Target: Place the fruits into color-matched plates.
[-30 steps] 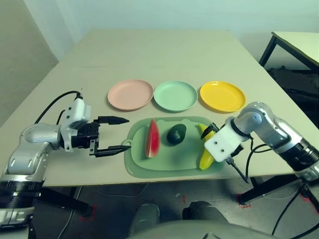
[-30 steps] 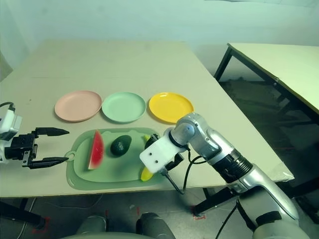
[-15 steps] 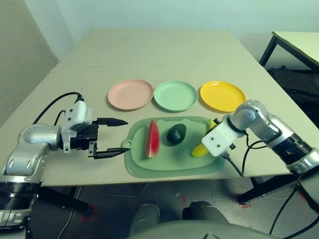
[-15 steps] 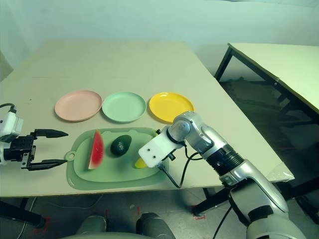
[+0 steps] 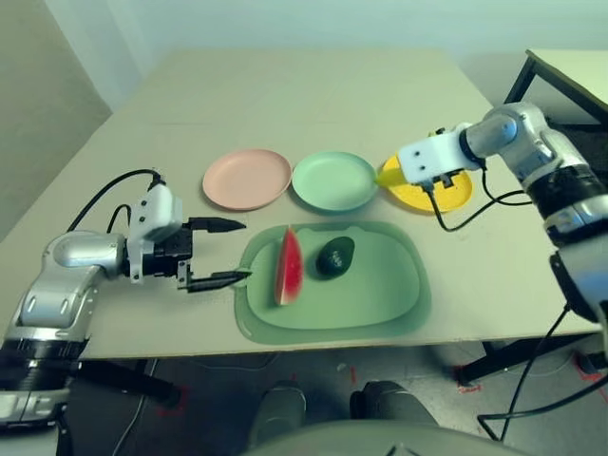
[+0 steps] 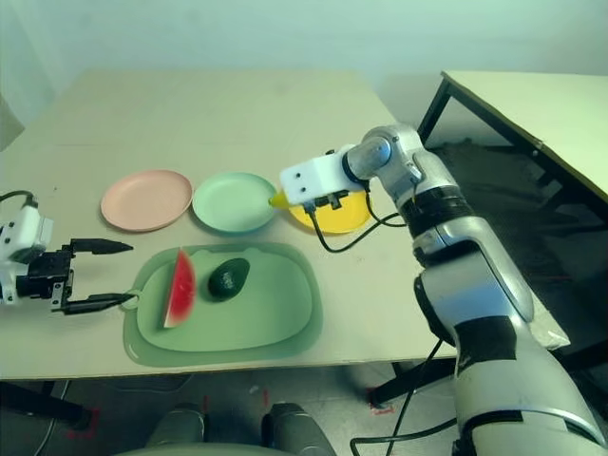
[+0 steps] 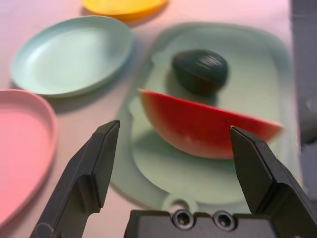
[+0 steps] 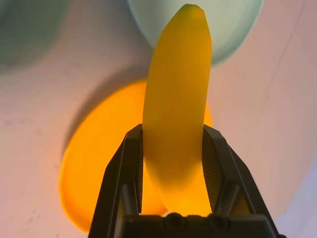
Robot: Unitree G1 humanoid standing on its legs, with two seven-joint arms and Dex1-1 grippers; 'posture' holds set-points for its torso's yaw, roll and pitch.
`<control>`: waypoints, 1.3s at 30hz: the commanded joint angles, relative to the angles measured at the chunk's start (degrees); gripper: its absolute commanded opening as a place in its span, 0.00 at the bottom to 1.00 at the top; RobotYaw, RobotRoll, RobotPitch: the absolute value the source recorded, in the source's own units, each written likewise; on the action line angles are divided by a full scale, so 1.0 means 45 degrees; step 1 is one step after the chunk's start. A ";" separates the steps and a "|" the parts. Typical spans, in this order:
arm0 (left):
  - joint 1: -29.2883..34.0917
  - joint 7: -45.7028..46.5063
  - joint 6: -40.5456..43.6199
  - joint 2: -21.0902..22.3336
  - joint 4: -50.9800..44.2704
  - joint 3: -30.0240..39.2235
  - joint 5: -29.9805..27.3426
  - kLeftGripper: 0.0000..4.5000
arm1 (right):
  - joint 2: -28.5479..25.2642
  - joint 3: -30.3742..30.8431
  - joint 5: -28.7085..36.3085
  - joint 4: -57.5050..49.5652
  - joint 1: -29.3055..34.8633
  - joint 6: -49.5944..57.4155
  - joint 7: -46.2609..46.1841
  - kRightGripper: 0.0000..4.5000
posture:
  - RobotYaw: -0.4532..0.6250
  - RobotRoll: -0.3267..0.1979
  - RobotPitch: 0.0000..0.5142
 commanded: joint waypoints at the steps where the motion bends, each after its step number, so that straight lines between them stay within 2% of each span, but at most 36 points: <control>1: -0.0032 0.0653 0.0567 0.0003 -0.0396 0.0130 0.0069 1.00 | 0.0217 0.0379 -0.0930 0.1629 -0.0186 0.0058 -0.1440 0.37 | 0.53 0.62 0.09; 5: 0.0163 0.1020 0.0991 0.0097 -0.0793 0.0275 -0.0057 1.00 | 0.0286 0.0630 -0.1723 0.2549 -0.0001 0.0532 -0.2651 0.37 | 0.54 0.62 0.09; 15: 0.0717 0.1075 0.0855 0.0245 -0.1075 0.0373 0.0135 1.00 | 0.0307 0.0514 -0.2225 0.2964 0.0296 0.0845 -0.3277 0.37 | 0.55 0.62 0.09; 16: 0.0717 0.1085 0.0841 0.0224 -0.1071 0.0341 0.0149 1.00 | 0.0306 0.0500 -0.2242 0.2964 0.0304 0.0831 -0.3308 0.53 | 0.55 0.62 0.09; 22: 0.0601 0.1074 0.0735 0.0146 -0.0964 0.0153 0.0275 1.00 | 0.0272 0.0406 -0.2200 0.2972 0.0360 0.0783 -0.3356 0.99 | 0.55 0.62 0.09; 29: 0.0309 0.0959 0.0536 0.0159 -0.0666 0.0139 0.0349 1.00 | 0.0040 0.0343 -0.2122 0.2791 -0.0070 0.0193 -0.3134 0.99 | 0.54 0.62 0.07; 33: 0.0081 0.0622 0.0000 0.0395 -0.0257 0.0108 0.0624 1.00 | -0.0348 -0.0780 -0.0606 0.1939 -0.0575 -0.0902 -0.0969 0.99 | 0.54 0.62 0.08; 35: -0.0046 0.0452 -0.0265 0.0490 -0.0046 0.0145 0.0702 1.00 | -0.0502 -0.1740 0.0862 0.0939 -0.0203 -0.0754 0.0688 0.99 | 0.54 0.62 0.09; 37: -0.0275 0.0273 -0.0412 0.0606 0.0206 0.0150 0.0765 1.00 | -0.0758 -0.2839 0.2841 -0.1396 0.0877 0.0269 0.2435 0.99 | 0.53 0.62 0.09; 39: -0.0532 0.0028 -0.0468 0.0728 0.0475 0.0049 0.0788 1.00 | -0.1497 -0.3476 0.4023 -0.4754 0.2581 0.1530 0.3290 0.99 | 0.50 0.62 0.10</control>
